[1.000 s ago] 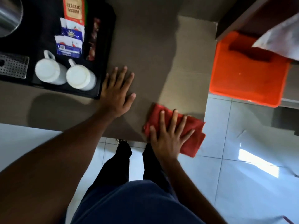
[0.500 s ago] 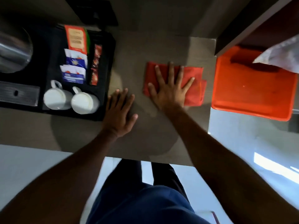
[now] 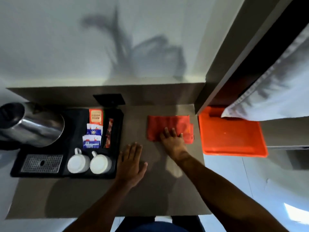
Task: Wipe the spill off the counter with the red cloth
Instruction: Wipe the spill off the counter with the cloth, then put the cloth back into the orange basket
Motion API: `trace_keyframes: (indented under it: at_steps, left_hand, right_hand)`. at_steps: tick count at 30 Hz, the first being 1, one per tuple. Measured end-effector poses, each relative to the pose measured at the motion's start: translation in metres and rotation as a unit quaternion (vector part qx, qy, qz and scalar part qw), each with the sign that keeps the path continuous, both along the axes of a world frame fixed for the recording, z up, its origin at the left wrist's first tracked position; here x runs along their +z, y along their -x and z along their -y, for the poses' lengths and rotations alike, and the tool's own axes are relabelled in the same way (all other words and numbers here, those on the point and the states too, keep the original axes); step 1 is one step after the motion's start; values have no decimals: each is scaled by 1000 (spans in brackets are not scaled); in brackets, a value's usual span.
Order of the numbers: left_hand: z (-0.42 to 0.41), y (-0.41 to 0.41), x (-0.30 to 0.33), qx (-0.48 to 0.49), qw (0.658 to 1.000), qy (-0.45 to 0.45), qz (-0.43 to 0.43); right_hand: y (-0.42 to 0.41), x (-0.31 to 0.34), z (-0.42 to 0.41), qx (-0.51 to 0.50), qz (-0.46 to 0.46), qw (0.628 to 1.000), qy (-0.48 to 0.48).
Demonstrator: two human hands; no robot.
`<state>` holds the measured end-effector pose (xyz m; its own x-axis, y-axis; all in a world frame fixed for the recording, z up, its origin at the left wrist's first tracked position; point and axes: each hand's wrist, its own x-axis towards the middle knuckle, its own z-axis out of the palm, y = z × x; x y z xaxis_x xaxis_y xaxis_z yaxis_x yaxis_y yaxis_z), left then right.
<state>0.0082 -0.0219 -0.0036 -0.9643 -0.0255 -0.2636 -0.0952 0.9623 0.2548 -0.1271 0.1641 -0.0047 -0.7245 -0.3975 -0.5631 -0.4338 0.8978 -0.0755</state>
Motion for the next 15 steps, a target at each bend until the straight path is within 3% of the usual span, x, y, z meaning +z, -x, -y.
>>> trace_keyframes:
  at_steps: [3,5,9,11,15]
  left_hand:
    - [-14,32,32,-13,999,11,-47]
    - [-26,56,56,-10,996,4,-87]
    - [-57,99,97,3,990,-20,-138]
    - [-72,113,110,-5,988,-26,-155]
    - [-90,131,121,-34,984,16,-174]
  right_hand:
    - [13,21,-10,-54,-41,996,58]
    - [24,34,-26,-147,-35,975,164]
    - [39,57,-75,-364,-24,847,387]
    - [45,55,-111,-434,1,809,396]
    - [64,35,-175,-533,31,770,349]
